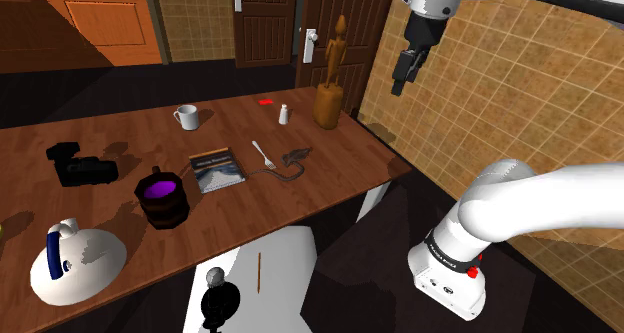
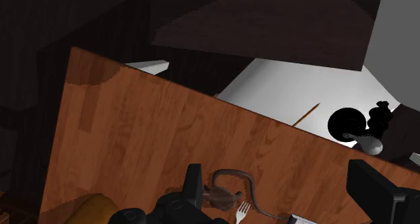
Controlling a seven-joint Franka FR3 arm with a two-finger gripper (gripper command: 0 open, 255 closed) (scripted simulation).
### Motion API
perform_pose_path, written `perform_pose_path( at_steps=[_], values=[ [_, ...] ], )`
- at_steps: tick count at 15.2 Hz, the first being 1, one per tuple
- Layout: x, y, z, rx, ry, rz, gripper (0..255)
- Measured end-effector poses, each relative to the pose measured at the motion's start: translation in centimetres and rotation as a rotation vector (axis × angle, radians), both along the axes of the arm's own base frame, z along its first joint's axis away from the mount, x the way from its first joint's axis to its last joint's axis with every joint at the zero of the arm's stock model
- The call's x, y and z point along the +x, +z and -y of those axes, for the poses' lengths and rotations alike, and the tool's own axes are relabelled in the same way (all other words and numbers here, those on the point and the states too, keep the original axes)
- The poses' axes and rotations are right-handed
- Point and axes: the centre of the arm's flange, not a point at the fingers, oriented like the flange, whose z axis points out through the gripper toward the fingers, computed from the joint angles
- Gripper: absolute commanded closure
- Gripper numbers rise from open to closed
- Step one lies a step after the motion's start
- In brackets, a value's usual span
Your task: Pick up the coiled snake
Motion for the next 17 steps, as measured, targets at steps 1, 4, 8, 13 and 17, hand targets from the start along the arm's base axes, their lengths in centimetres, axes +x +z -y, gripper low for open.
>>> perform_pose_path(
  at_steps=[1, 4, 8, 13, 17],
  values=[
    [0.0, 0.0, 0.0, 0.0, 0.0, 0.0, 0],
    [1.4, -2.2, -0.1, 0.003, 0.005, -0.002, 0],
    [4.9, -6.3, -0.6, 0.009, 0.014, -0.005, 0],
    [8.6, -11.4, -0.8, 0.016, 0.025, -0.007, 0],
    [12.0, -15.7, -1.6, 0.021, 0.034, -0.008, 0]
  ],
)
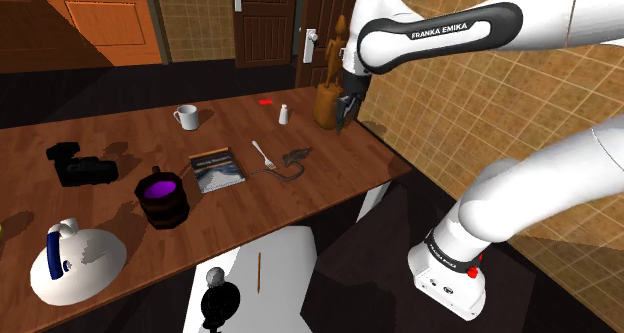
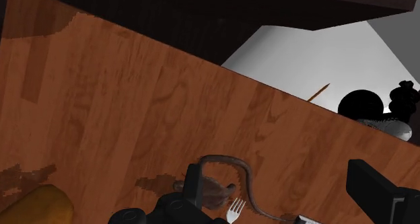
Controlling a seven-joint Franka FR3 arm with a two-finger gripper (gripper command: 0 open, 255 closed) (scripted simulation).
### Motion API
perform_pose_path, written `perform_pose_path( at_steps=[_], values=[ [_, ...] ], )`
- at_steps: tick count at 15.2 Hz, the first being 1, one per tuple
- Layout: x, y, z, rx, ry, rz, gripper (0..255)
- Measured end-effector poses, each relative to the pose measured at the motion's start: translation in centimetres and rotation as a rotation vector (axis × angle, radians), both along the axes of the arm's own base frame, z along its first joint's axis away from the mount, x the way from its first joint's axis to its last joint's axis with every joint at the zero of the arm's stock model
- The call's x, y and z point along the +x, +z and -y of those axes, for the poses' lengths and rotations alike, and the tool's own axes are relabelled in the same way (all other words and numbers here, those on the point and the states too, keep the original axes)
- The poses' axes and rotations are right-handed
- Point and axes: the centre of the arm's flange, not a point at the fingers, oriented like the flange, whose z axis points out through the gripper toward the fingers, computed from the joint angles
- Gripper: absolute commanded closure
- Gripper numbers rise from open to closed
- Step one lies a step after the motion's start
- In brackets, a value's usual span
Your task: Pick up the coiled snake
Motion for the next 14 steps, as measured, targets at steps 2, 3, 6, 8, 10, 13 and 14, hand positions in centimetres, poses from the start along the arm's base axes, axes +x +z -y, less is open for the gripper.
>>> perform_pose_path(
  at_steps=[2, 3, 6, 8, 10, 13, 14],
  values=[
    [1.3, -1.9, -0.2, 0.003, 0.004, -0.001, 0],
    [1.9, -2.8, -0.1, 0.004, 0.007, -0.001, 0],
    [4.3, -5.8, -0.4, 0.008, 0.013, -0.002, 0],
    [6.0, -8.2, -1.0, 0.011, 0.018, -0.003, 0],
    [7.6, -10.3, -1.4, 0.014, 0.023, -0.004, 0],
    [9.9, -13.4, -1.4, 0.019, 0.029, -0.005, 0],
    [10.8, -14.7, -1.7, 0.02, 0.032, -0.005, 0]
  ],
)
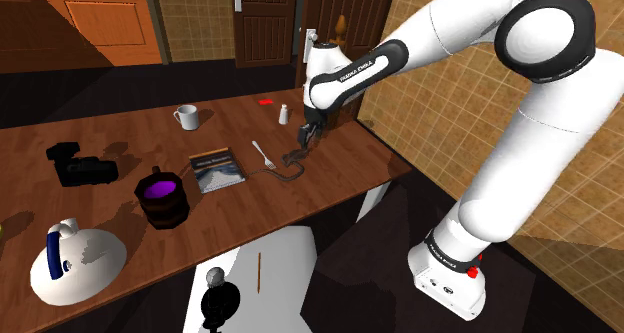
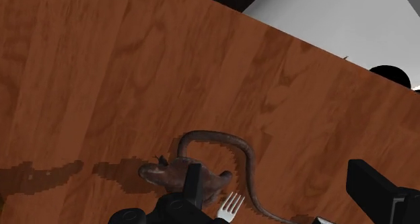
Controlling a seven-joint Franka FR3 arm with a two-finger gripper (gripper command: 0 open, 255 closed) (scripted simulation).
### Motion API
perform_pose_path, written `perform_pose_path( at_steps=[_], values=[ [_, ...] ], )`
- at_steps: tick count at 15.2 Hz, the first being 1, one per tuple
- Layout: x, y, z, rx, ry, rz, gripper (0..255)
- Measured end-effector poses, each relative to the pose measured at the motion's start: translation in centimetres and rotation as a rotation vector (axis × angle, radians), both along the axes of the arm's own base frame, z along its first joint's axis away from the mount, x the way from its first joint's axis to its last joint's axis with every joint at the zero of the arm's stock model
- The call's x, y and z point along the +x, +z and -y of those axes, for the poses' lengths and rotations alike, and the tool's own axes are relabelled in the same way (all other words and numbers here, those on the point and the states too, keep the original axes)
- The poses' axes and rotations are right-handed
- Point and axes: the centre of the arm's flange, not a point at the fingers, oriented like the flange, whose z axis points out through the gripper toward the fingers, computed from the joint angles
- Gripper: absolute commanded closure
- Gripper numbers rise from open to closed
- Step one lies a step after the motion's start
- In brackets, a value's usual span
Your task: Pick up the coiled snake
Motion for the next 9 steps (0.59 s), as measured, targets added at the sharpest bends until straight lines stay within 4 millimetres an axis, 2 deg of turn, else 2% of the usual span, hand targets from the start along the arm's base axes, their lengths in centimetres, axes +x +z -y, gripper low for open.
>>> perform_pose_path(
  at_steps=[9],
  values=[
    [7.0, -9.3, -2.0, 0.013, 0.021, -0.004, 0]
  ],
)
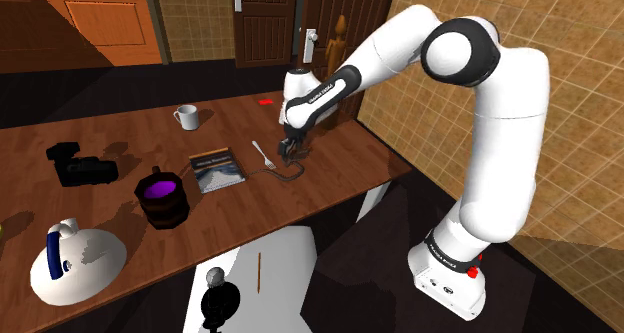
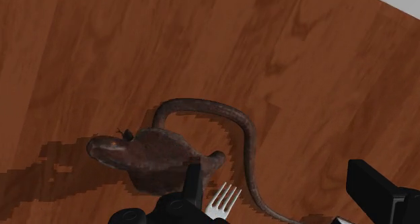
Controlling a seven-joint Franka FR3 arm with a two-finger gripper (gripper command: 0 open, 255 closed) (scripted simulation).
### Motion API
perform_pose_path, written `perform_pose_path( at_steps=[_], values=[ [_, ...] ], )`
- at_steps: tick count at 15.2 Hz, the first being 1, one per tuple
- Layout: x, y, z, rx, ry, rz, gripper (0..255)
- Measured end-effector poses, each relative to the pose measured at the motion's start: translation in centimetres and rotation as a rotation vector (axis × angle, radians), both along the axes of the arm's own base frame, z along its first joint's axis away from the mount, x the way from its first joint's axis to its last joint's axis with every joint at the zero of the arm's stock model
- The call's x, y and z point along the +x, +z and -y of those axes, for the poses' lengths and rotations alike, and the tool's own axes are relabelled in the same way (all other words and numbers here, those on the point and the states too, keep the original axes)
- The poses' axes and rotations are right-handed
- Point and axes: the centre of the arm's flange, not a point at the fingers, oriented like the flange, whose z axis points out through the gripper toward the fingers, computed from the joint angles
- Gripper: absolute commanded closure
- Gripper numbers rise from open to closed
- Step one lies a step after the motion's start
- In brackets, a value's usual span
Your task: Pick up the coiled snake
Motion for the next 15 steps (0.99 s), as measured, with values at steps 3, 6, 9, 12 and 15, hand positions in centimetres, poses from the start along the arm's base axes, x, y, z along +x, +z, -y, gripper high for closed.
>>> perform_pose_path(
  at_steps=[3, 6, 9, 12, 15],
  values=[
    [2.4, -3.4, -0.4, 0.005, 0.007, -0.002, 0],
    [4.5, -6.6, -0.9, 0.009, 0.014, -0.002, 0],
    [6.6, -9.9, -1.5, 0.013, 0.021, -0.003, 0],
    [7.5, -11.4, -1.9, 0.014, 0.023, -0.004, 0],
    [7.8, -12.7, -2.2, 0.016, 0.025, 0.002, 0]
  ],
)
